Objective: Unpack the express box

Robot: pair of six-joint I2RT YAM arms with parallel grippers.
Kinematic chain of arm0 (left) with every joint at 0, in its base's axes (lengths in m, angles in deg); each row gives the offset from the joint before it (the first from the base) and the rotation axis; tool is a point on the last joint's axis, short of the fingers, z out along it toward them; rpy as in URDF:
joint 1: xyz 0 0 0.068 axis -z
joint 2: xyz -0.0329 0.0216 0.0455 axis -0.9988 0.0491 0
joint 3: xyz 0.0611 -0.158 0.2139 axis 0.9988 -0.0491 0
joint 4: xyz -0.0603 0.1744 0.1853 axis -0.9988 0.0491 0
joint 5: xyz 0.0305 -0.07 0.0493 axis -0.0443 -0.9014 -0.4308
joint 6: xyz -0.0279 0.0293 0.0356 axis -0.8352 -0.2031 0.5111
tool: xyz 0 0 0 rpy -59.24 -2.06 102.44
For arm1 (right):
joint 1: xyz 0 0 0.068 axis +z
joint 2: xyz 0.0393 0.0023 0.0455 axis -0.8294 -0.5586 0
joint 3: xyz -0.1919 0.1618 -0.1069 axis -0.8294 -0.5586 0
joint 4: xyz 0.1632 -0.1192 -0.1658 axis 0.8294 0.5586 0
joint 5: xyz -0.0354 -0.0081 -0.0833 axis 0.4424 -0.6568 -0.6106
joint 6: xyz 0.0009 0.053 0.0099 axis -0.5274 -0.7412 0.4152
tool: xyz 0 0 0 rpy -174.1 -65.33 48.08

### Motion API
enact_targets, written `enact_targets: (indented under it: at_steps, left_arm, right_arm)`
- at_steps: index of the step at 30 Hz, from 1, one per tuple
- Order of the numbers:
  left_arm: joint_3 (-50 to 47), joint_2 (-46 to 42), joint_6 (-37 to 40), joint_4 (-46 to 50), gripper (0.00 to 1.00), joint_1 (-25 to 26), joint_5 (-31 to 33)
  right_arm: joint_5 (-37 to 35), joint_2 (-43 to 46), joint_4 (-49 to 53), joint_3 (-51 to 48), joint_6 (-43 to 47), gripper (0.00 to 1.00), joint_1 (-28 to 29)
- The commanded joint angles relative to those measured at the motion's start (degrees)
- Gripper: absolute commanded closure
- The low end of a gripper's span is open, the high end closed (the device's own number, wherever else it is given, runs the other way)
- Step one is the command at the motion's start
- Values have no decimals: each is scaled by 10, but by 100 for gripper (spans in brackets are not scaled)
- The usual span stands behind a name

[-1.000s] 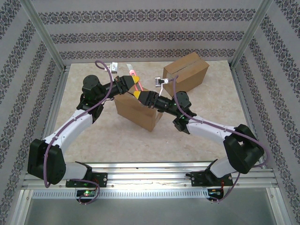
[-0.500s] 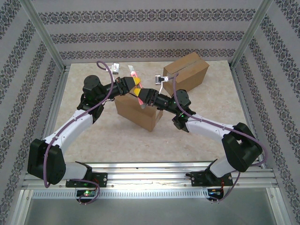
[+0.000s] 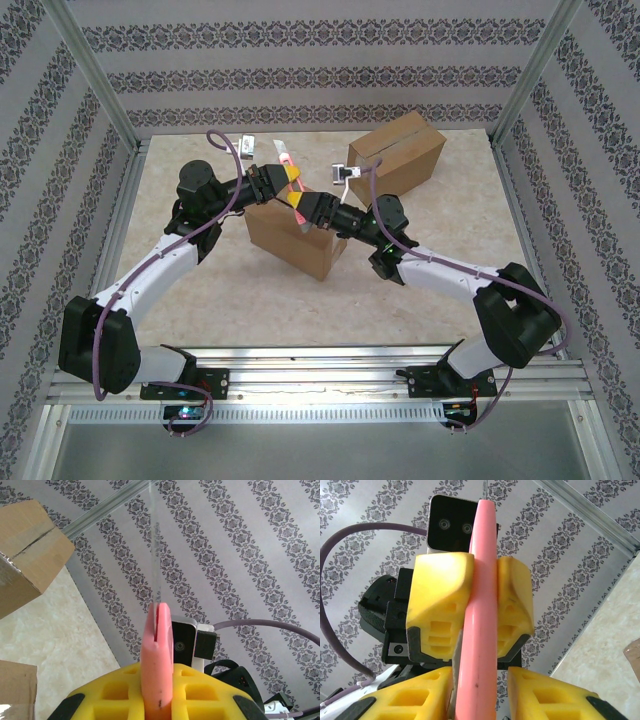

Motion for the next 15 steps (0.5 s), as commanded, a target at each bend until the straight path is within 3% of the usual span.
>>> enact_targets:
  at_steps: [1,6,12,15]
  left_arm:
    - [5,-15,7,-7,100,6,-1]
    - [2,-18,7,-7,100,7,0]
    - [2,-17,8,-6,100,7,1]
    - [1,-16,13,-3,98,6,1]
  right_arm:
    - [0,21,-29,-13,-2,69,-5]
    - [-1,23,-27,-10,-2,79,-4]
    - [-10,17,-26,-7,-9,100,-3]
    - [-21,17,-23,-8,-9,100,-3]
